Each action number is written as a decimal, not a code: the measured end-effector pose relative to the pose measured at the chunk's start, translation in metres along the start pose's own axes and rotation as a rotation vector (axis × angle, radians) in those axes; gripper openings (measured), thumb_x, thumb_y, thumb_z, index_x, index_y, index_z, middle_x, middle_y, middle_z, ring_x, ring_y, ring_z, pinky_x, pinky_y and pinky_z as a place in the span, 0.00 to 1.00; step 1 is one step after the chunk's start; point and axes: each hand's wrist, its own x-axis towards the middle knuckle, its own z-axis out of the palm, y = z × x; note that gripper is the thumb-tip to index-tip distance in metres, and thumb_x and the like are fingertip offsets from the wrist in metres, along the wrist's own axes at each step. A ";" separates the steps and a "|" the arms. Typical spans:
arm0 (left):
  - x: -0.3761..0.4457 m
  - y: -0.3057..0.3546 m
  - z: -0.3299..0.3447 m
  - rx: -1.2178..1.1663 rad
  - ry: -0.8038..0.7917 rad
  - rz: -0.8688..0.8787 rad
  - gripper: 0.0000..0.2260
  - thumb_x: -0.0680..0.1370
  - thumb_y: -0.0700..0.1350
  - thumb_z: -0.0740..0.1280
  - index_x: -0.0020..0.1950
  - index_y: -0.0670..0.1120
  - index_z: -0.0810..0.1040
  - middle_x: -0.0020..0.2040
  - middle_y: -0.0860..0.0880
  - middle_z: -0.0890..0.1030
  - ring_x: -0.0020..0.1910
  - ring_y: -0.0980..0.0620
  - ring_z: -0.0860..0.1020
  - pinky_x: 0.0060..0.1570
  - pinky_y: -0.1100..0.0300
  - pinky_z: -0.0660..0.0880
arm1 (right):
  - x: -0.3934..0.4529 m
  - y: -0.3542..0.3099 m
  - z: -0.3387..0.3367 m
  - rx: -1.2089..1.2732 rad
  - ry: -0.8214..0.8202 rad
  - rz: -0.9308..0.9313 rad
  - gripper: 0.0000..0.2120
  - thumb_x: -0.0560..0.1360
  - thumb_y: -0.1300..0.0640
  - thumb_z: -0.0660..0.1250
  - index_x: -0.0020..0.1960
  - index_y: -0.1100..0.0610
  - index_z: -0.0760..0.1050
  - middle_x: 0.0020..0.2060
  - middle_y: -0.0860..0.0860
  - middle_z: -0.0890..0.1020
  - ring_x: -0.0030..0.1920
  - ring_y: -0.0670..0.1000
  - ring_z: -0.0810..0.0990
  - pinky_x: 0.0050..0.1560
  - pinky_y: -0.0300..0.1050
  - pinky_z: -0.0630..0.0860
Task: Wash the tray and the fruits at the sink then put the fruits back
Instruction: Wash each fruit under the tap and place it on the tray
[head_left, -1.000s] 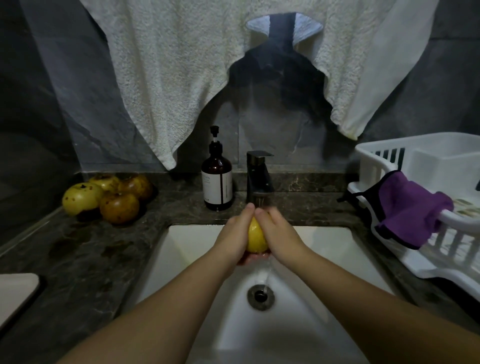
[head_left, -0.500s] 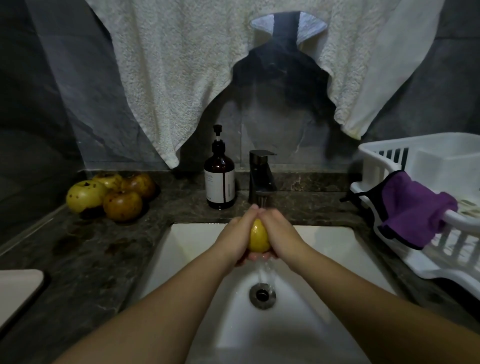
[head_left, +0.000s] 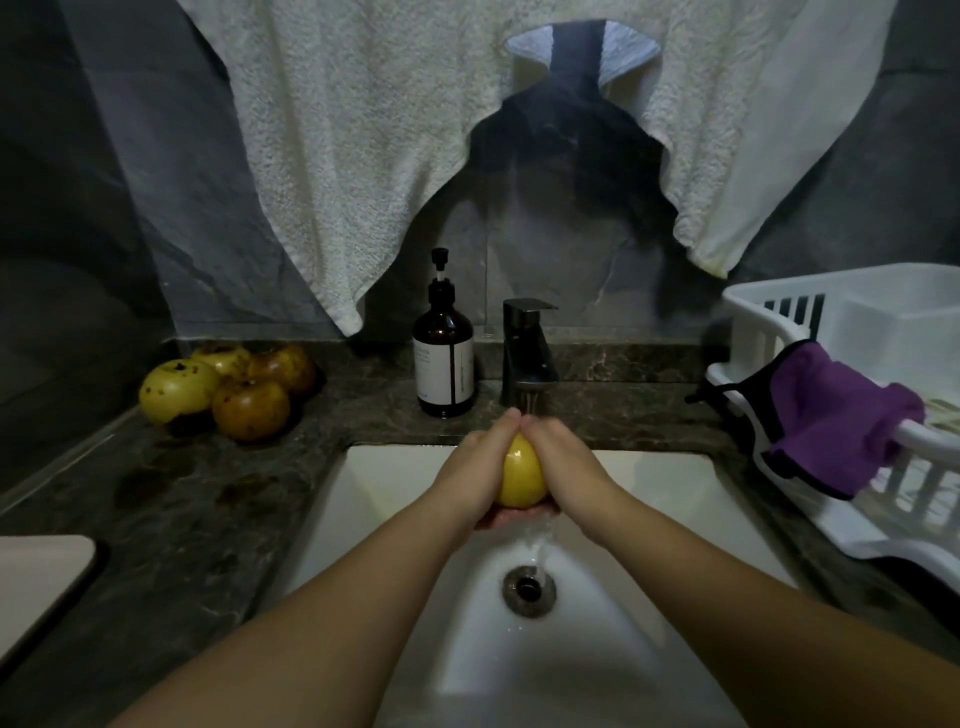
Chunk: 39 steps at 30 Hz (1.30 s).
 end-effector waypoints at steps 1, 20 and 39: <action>0.000 0.000 -0.001 -0.035 -0.014 -0.018 0.29 0.72 0.75 0.66 0.62 0.55 0.76 0.56 0.42 0.84 0.48 0.41 0.87 0.47 0.46 0.85 | -0.001 0.000 0.000 -0.024 0.016 -0.046 0.14 0.81 0.35 0.58 0.55 0.41 0.75 0.53 0.53 0.82 0.48 0.52 0.83 0.42 0.47 0.80; 0.006 -0.003 -0.003 0.109 0.136 0.113 0.24 0.74 0.73 0.64 0.56 0.56 0.78 0.53 0.47 0.82 0.48 0.44 0.84 0.41 0.51 0.83 | -0.002 -0.003 0.004 0.032 -0.080 0.123 0.23 0.79 0.29 0.54 0.61 0.43 0.74 0.47 0.56 0.84 0.40 0.55 0.85 0.26 0.38 0.73; -0.002 0.000 -0.004 0.063 0.026 0.033 0.25 0.76 0.73 0.62 0.57 0.55 0.79 0.55 0.43 0.83 0.51 0.42 0.85 0.47 0.48 0.83 | -0.006 -0.002 0.003 -0.050 0.000 -0.071 0.09 0.81 0.36 0.57 0.56 0.35 0.73 0.56 0.50 0.81 0.52 0.50 0.82 0.50 0.48 0.79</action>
